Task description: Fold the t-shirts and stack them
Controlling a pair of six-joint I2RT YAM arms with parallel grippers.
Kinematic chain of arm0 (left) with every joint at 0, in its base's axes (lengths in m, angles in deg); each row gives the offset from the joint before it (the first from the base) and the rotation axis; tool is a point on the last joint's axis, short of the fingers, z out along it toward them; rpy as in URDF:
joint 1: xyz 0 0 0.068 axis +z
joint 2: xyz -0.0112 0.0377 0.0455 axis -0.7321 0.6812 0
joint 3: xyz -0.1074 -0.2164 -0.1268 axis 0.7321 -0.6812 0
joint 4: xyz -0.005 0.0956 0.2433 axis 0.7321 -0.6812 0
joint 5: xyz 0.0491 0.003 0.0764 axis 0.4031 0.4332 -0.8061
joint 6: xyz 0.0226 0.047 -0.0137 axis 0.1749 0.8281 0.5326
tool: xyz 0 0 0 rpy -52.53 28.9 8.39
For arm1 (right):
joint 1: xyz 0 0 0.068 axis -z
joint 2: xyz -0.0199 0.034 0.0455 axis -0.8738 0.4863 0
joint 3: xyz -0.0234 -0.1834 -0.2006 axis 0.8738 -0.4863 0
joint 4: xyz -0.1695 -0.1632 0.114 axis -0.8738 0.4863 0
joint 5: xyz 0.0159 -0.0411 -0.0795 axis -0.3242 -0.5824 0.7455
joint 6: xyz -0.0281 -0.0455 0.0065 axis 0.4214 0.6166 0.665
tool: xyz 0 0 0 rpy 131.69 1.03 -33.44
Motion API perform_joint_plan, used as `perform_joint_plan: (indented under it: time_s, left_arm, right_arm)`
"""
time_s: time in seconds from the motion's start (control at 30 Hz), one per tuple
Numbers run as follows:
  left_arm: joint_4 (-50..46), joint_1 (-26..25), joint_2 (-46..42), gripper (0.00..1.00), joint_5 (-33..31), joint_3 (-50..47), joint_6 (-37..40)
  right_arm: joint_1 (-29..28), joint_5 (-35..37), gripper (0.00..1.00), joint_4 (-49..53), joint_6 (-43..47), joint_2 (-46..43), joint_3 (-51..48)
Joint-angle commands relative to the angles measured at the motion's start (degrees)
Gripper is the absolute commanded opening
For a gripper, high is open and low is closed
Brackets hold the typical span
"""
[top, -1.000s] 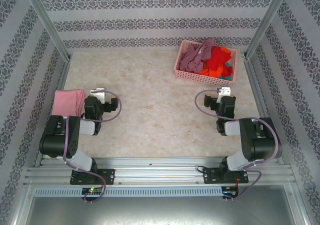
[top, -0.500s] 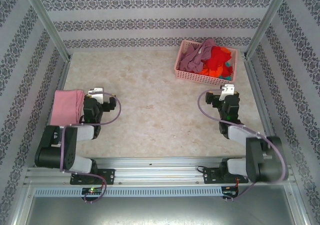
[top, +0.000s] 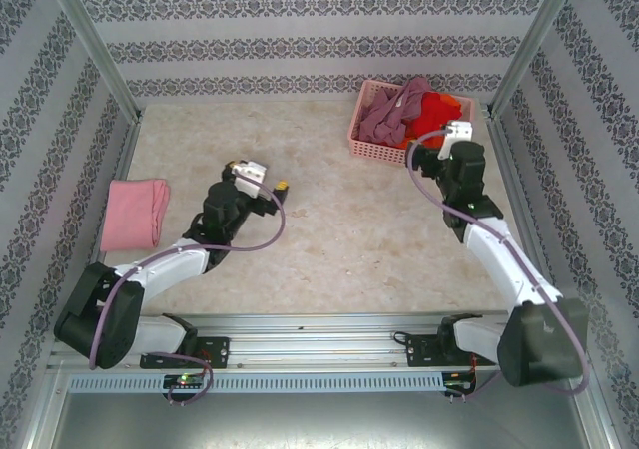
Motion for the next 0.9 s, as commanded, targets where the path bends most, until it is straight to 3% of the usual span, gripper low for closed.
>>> perform_joint_plan:
  time_s: [0.0, 0.4, 0.63, 0.87]
  left_arm:
    - [-2.0, -3.9, 1.9, 1.00, 1.2, 1.2, -0.2]
    - [-2.9, -6.7, -1.0, 1.00, -1.7, -2.6, -1.5]
    - [-5.0, -6.7, -4.6, 1.00, -3.7, -5.3, -1.0]
    - [-5.9, -6.7, -7.9, 1.00, -4.8, -8.1, -1.8]
  right_arm:
    - [-1.4, 0.3, 0.98, 6.8, -2.7, 6.6, 6.3]
    - [-12.7, 3.2, 0.98, 17.4, -1.4, 37.6, 36.7]
    - [-14.0, 6.7, 0.98, 32.5, -4.3, 54.5, 58.9]
    - [-11.2, 11.0, 0.97, 43.9, -2.9, 63.2, 71.5]
